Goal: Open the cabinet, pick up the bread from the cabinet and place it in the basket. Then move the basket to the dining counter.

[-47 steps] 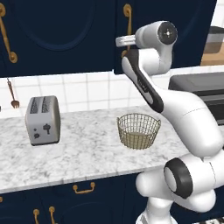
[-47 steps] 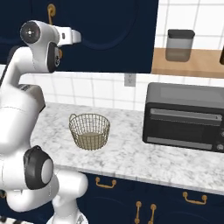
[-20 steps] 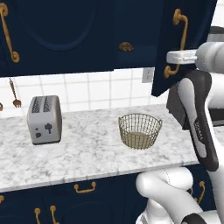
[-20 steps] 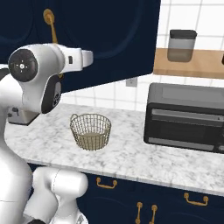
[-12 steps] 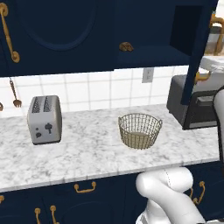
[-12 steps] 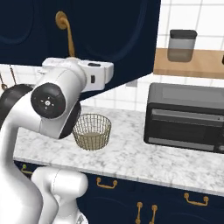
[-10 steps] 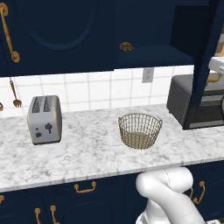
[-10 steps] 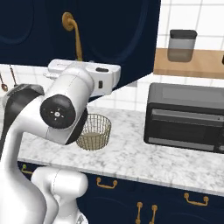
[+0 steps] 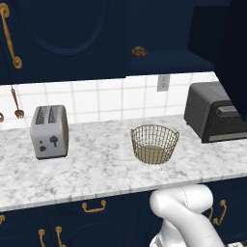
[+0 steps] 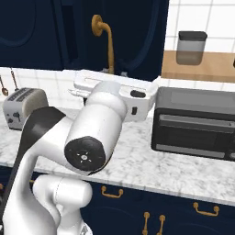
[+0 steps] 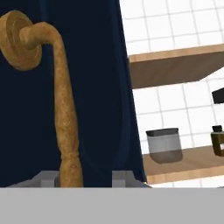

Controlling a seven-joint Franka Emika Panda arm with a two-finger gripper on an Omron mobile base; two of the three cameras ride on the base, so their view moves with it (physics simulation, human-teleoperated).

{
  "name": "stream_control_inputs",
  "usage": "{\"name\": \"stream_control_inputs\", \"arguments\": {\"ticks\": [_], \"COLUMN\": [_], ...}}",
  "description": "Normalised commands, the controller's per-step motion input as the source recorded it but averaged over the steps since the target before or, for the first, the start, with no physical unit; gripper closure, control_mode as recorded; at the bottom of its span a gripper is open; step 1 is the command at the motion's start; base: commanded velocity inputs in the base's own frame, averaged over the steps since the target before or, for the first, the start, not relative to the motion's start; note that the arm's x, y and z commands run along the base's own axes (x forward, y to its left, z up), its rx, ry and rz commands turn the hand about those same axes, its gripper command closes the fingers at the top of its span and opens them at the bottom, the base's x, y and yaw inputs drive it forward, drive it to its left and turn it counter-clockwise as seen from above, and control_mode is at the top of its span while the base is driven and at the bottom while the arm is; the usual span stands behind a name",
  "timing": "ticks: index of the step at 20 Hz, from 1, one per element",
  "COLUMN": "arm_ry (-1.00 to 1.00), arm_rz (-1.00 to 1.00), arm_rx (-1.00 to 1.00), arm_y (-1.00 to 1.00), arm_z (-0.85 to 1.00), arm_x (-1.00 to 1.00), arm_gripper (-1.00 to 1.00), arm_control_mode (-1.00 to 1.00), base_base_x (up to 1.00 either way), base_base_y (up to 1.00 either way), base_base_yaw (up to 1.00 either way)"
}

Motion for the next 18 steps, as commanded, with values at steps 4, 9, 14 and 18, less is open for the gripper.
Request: {"name": "stream_control_inputs", "arguments": {"ticks": [4,9,14,18], "arm_ry": [0.00,-0.05,0.00,0.00], "arm_rz": [-0.21,-0.19,-0.22,-0.31], "arm_rx": [0.29,0.17,-0.07,-0.13], "arm_y": [-0.15,0.90,1.00,1.00], "arm_z": [0.17,-0.01,-0.31,-0.19], "arm_x": [-1.00,-1.00,0.04,0.64], "arm_gripper": [1.00,1.00,1.00,1.00], "arm_control_mode": [-1.00,-1.00,-1.00,-1.00], "base_base_x": [0.00,0.00,0.00,0.00], "base_base_y": [0.00,0.00,0.00,0.00], "base_base_yaw": [0.00,0.00,0.00,0.00]}}
